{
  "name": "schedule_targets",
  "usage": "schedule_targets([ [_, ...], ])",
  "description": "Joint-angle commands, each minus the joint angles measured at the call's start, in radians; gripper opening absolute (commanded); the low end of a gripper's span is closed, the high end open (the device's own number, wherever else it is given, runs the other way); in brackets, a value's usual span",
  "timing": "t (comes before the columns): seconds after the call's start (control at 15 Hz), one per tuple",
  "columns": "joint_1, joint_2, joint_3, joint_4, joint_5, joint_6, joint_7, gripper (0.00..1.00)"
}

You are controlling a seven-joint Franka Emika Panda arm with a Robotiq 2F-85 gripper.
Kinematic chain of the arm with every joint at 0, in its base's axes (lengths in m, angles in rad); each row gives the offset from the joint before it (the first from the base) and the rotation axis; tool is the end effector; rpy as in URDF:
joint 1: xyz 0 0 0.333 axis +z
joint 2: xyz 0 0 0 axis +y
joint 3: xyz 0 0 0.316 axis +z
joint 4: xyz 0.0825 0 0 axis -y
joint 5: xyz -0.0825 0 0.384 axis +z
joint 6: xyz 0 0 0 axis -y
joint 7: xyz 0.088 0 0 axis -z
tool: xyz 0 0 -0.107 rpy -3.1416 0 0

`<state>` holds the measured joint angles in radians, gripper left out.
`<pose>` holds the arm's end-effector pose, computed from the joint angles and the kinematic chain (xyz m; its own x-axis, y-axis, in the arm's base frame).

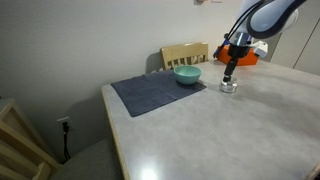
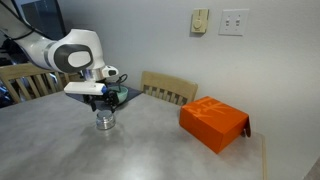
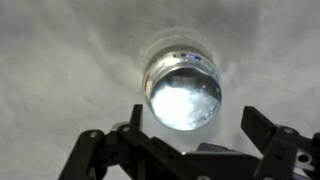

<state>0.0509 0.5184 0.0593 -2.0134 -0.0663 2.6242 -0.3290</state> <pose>0.6096 0.0681 0.2012 0.8801 0.4670 0.0858 0.4654 -0.8843 0.0384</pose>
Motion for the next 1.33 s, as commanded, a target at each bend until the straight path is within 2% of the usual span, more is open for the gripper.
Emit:
schedule_targets([
  [0.0,-0.027,0.024,0.019,0.042,0.005,-0.051,0.023,1.00],
  [0.73,-0.037,0.037,0.016,0.067,0.024,-0.156,0.070,1.00],
  [1.27,-0.042,0.039,0.033,0.068,0.013,-0.130,0.003,1.00],
])
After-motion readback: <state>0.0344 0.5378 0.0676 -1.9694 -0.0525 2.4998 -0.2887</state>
